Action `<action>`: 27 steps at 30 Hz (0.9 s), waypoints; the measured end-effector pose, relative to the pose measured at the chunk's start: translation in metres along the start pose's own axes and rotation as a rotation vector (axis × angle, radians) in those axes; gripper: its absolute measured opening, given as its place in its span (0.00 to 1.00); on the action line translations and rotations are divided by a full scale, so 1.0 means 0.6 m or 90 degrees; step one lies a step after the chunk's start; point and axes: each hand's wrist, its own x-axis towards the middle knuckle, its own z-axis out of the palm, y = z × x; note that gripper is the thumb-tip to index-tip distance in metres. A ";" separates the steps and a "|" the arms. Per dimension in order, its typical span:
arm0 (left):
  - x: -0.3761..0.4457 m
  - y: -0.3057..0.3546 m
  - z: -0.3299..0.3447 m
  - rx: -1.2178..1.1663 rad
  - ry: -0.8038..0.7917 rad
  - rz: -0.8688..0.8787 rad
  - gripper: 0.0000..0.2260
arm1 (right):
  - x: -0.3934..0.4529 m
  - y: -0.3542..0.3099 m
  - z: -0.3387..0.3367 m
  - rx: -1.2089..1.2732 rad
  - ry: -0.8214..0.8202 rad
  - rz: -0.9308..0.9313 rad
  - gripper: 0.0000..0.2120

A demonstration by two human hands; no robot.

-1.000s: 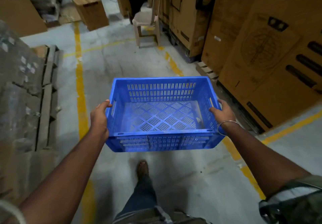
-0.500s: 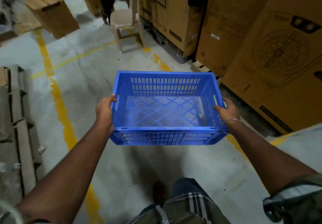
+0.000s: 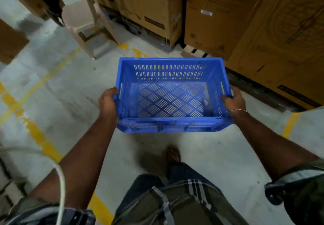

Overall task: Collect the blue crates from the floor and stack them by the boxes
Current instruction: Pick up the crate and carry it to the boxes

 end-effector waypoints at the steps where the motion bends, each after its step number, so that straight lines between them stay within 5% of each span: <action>1: 0.032 0.013 0.009 0.002 0.003 0.013 0.11 | 0.011 -0.012 0.020 0.010 -0.001 0.016 0.26; 12: 0.385 0.166 0.130 0.038 -0.089 -0.053 0.13 | 0.117 -0.159 0.191 0.083 0.081 0.153 0.32; 17: 0.611 0.151 0.174 0.107 -0.223 -0.100 0.28 | 0.131 -0.193 0.241 0.072 0.182 0.214 0.26; 23: 0.688 0.256 0.241 0.255 -0.292 -0.097 0.06 | 0.158 -0.246 0.316 0.129 0.267 0.276 0.30; 27: 0.767 0.269 0.309 0.353 -0.354 -0.092 0.06 | 0.192 -0.256 0.352 0.128 0.289 0.302 0.27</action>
